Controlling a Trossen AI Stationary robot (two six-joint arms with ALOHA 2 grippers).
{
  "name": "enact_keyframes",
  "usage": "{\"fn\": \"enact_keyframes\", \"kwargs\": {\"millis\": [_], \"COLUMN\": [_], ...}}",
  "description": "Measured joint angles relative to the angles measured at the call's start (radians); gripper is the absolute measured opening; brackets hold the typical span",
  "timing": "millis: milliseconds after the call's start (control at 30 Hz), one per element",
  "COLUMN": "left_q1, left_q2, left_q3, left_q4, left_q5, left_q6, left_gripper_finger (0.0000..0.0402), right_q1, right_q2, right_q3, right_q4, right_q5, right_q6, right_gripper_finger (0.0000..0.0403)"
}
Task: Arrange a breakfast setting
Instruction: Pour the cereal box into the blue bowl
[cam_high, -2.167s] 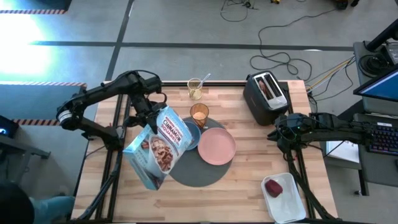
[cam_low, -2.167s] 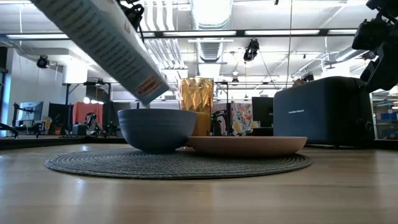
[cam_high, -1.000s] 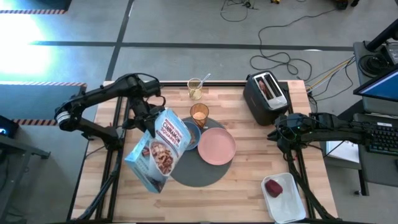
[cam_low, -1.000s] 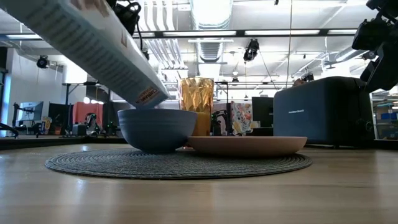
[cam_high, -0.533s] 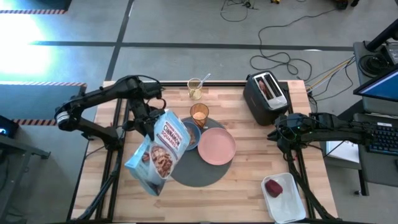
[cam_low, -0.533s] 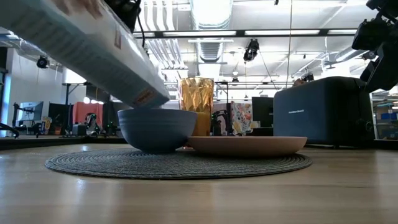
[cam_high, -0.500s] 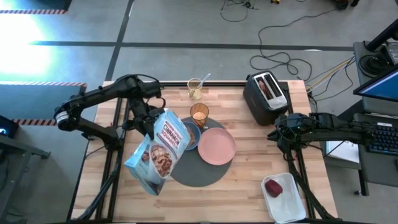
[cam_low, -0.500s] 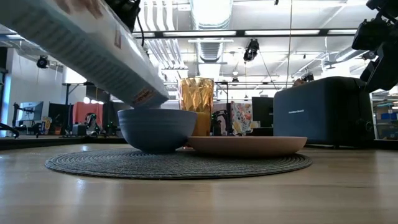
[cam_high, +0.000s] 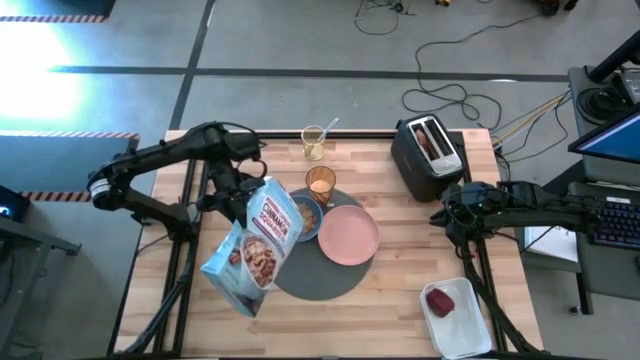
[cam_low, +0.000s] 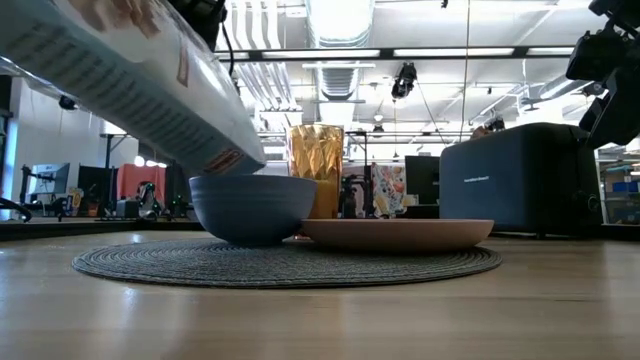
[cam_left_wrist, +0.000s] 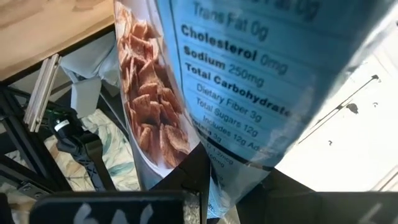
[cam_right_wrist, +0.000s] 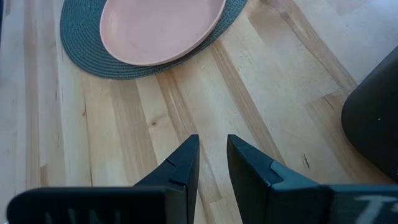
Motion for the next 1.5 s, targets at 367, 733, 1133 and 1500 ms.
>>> {"fn": "enact_keyframes", "kwargs": {"millis": [367, 733, 1133, 1500], "left_q1": [-0.031, -0.068, -0.088, -0.095], "left_q2": [0.000, 0.012, 0.005, -0.012], "left_q3": [0.028, 0.040, 0.032, 0.032], "left_q4": [0.004, 0.009, 0.001, 0.001], "left_q5": [-0.005, -0.012, -0.022, -0.098], "left_q6": [0.001, 0.004, 0.029, 0.115], "left_gripper_finger": [0.0035, 0.0035, 0.0035, 0.0035], "right_q1": [0.000, 0.000, 0.000, 0.000], "right_q2": [0.000, 0.000, 0.000, 0.000], "right_q3": [0.000, 0.000, 0.000, 0.000], "right_q4": [0.000, 0.000, 0.000, 0.000], "right_q5": [0.000, 0.000, 0.000, 0.000], "right_q6": [0.000, 0.000, 0.000, 0.000], "right_gripper_finger": [0.0073, 0.0073, 0.0073, 0.0073]}}
